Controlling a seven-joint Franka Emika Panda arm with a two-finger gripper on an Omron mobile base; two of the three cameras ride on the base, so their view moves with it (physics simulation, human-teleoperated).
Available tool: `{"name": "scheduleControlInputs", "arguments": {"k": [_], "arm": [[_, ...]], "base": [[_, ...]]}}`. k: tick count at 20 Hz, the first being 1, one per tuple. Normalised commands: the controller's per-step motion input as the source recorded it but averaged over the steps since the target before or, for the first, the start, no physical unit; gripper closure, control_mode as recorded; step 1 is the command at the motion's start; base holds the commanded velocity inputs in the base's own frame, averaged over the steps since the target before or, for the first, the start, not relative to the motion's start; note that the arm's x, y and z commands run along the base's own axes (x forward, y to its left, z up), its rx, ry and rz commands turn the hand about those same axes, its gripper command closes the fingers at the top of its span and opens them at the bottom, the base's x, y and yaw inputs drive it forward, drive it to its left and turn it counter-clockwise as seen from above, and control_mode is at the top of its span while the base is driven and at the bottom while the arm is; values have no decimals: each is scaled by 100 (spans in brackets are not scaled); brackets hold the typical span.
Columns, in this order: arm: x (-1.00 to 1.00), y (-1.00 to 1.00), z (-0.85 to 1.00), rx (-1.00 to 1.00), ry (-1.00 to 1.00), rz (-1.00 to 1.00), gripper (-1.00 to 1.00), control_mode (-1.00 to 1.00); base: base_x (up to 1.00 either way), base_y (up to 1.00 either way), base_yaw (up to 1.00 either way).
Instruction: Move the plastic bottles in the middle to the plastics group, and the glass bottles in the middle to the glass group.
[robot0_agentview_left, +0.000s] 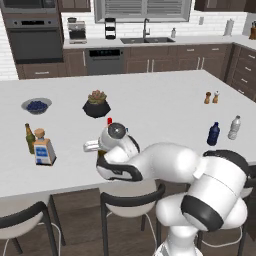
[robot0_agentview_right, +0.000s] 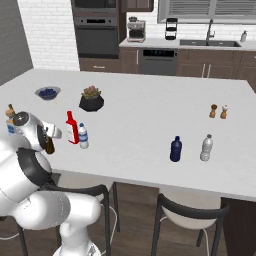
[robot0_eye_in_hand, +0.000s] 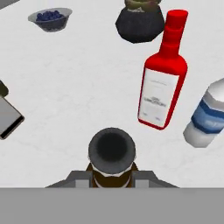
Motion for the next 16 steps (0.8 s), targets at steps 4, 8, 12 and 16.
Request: {"name": "scheduleControlInputs", "arguments": {"k": [4,8,12,16], "arm": [[12,58,26,2,2,0,100,-100],[0,16,7,0,0,0,100,-100],[28,0,0,0,4,0,100,-100],[48,15,0,0,6,0,100,-100]], "base": [[0,0,0],[0,0,0],[0,0,0],[0,0,0]]}}
